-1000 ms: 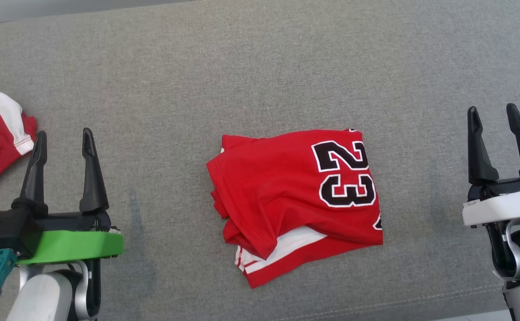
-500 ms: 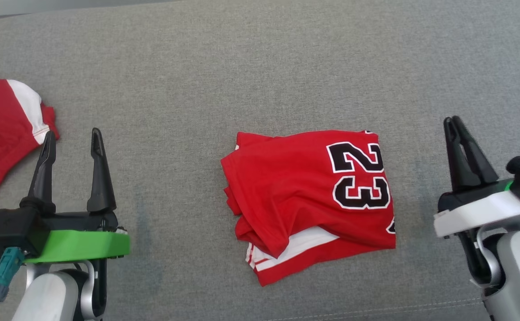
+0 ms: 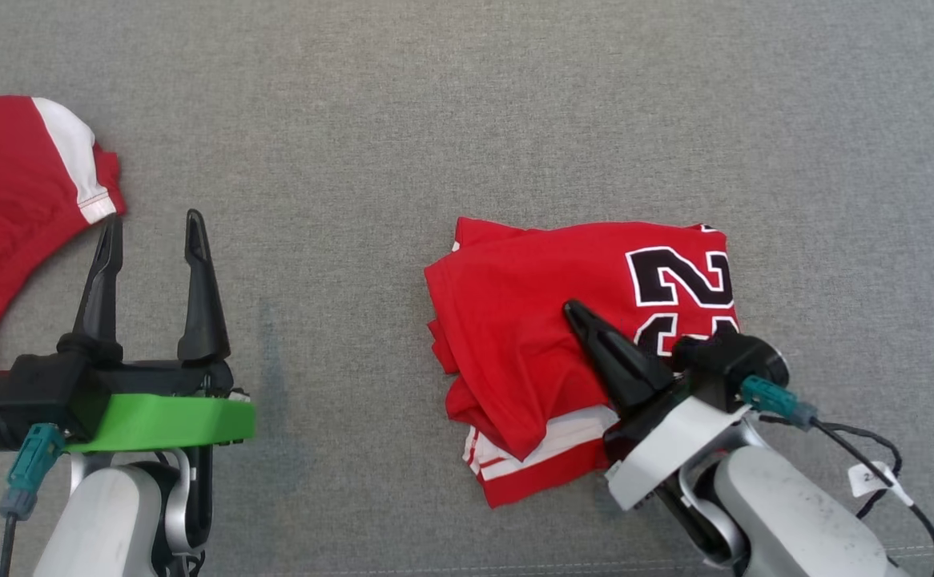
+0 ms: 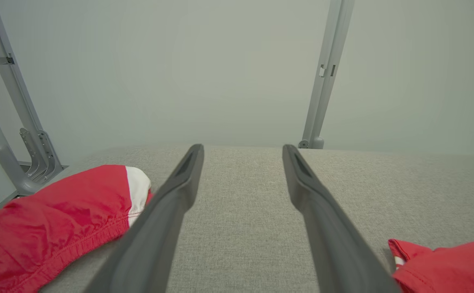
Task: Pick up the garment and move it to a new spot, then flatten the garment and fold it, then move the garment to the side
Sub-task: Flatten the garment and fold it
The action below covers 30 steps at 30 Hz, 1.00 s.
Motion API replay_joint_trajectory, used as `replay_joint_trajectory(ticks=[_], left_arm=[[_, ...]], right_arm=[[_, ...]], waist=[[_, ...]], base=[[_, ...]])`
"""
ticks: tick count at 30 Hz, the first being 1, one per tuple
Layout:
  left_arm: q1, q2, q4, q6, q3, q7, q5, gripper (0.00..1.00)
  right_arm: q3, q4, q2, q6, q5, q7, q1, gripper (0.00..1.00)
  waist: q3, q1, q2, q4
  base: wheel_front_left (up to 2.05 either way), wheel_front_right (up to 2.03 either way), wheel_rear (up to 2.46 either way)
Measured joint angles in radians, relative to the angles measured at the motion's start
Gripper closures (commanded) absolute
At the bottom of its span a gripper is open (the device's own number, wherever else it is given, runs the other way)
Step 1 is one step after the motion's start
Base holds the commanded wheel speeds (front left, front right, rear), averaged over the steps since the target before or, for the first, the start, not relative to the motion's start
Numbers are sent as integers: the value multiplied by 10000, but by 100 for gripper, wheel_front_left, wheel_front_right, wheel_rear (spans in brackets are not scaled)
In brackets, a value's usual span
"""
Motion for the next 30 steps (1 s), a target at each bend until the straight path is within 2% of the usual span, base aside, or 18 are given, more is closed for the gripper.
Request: replay_joint_trajectory(ticks=[8, 12, 19, 22, 27, 28, 29, 30], left_arm=[[-161, -63, 169, -98, -73, -17, 4, 0], [-173, -71, 232, -109, -92, -48, 15, 0], [-152, -54, 307, -109, -73, -86, 15, 0], [-129, -15, 328, -105, -46, -86, 15, 0], [-66, 63, 326, -75, 21, -88, -2, 0], [-35, 77, 328, -61, 44, -88, -13, 0], [14, 88, 326, -52, 65, -90, -21, 0], [71, 98, 326, -50, 75, -90, -27, 0]], right_arm=[[1522, 1020, 38, 0, 518, -324, -218, 100], [1649, 1413, 23, 0, 610, -428, -149, 100], [2144, 1352, 90, -2, 757, -483, 276, 100], [1960, 1032, 100, -2, 777, -483, 301, 100], [422, 25, 176, 0, 531, -487, 393, 100], [67, -92, 184, -2, 483, -485, 459, 76], [-336, -211, 192, -2, 445, -485, 504, 46], [-769, -328, 217, -2, 360, -487, 516, 0]], waist=[[154, 0, 0, 31], [129, 0, 0, -45], [2, 0, 0, -204], [-64, 0, 1, -279], [-247, 0, 1, -388], [-289, 0, 1, -410], [-336, 0, 1, -431], [-386, 0, 1, -453]], base=[[0, 0, 0], [0, 0, 0], [0, 0, 0], [0, 0, 0], [0, 0, 0], [0, 0, 0], [0, 0, 0], [0, 0, 0]])
